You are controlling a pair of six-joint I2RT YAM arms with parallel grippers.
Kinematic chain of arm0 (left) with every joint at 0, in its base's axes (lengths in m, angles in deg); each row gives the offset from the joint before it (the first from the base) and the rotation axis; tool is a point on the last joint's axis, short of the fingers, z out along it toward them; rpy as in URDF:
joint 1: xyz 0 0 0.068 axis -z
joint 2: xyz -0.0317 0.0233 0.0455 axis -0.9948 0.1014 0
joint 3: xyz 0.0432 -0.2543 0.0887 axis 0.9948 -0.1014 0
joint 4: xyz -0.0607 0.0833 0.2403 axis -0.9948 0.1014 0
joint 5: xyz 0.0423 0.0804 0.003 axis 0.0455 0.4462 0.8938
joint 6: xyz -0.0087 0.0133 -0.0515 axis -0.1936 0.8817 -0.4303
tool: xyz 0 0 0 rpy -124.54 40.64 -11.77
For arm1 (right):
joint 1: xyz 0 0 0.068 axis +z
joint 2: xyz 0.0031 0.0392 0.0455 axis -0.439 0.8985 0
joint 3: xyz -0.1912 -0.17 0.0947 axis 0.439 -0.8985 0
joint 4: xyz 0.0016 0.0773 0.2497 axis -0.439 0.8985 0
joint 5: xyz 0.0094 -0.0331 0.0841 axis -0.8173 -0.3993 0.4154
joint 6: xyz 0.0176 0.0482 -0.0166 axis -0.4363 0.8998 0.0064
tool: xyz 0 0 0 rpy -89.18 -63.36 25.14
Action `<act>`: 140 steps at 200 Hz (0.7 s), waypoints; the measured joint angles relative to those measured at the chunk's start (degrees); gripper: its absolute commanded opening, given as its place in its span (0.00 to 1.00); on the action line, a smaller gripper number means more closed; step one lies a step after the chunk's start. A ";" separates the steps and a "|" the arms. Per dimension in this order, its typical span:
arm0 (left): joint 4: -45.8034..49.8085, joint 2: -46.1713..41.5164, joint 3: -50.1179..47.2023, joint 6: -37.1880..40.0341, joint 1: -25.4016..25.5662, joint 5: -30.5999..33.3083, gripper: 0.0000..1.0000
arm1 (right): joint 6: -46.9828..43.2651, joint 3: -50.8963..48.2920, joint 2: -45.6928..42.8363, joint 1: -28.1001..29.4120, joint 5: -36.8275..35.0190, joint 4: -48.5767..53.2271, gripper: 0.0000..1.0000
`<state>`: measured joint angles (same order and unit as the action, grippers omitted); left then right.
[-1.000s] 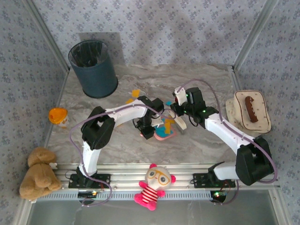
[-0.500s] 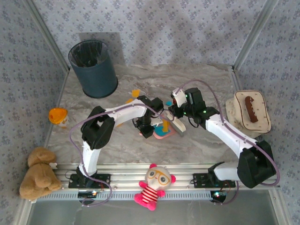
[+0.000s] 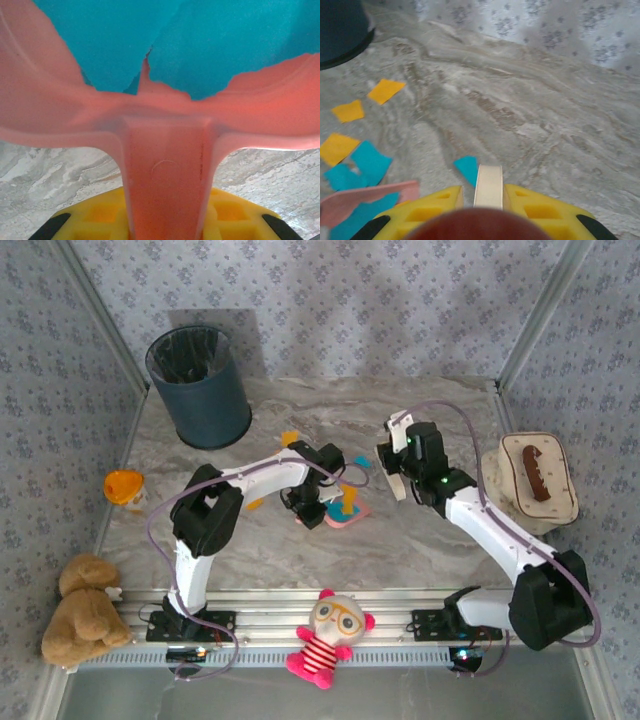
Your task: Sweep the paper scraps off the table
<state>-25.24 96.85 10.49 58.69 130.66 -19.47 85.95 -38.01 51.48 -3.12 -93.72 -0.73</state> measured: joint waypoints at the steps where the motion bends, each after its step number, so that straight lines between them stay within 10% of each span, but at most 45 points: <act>1: 0.00 0.00 0.00 -0.02 -0.02 0.00 0.00 | 0.04 0.00 0.17 -0.15 -0.09 -0.22 0.00; 140: 0.07 0.00 0.55 -2.36 -1.75 -0.35 0.00 | -7.26 10.97 20.90 -3.74 3.87 -8.98 0.00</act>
<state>-25.17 96.85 11.03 56.32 128.91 -19.82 78.69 -27.04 72.38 -6.86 -89.85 -9.71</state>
